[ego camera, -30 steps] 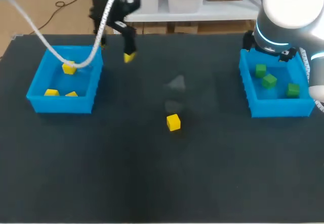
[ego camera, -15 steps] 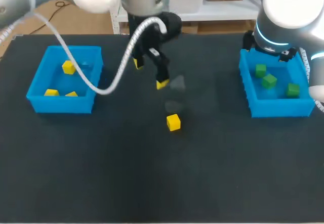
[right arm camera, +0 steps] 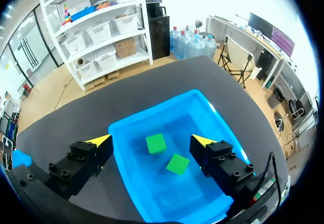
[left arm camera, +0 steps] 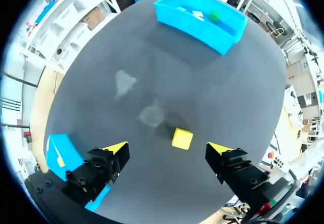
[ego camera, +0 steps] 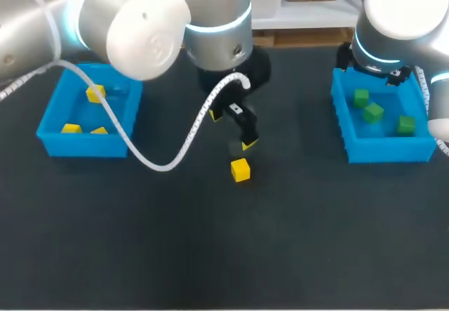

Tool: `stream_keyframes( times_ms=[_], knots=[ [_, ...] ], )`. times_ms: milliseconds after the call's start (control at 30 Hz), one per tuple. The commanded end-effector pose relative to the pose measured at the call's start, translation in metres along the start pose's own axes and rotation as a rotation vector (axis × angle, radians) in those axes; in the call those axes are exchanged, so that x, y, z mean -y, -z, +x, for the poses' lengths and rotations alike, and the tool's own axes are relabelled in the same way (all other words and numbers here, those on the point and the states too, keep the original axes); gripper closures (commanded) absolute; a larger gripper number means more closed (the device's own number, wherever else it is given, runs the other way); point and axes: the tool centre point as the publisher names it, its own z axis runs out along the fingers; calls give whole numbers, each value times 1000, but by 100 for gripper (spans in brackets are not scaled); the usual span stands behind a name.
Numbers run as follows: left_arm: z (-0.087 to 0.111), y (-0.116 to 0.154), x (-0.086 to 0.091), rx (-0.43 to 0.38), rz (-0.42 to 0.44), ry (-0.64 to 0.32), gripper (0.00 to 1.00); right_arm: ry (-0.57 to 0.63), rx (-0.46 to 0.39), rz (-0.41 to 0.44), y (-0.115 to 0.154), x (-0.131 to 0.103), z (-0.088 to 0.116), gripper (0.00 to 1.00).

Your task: Put the green cubes in the right bin and the yellow cubes in the left bin.

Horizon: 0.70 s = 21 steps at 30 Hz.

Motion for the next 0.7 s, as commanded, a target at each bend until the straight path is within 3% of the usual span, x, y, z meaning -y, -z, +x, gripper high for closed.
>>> stream_keyframes(
  times_ms=[33,700],
  knots=[
    [-3,-15,0,13,16,-10,0,-1,4,-1,0,1,1,0],
    [-16,-48,16,-91,133,-141,0,-1,4,-1,0,1,1,0]
  ],
)
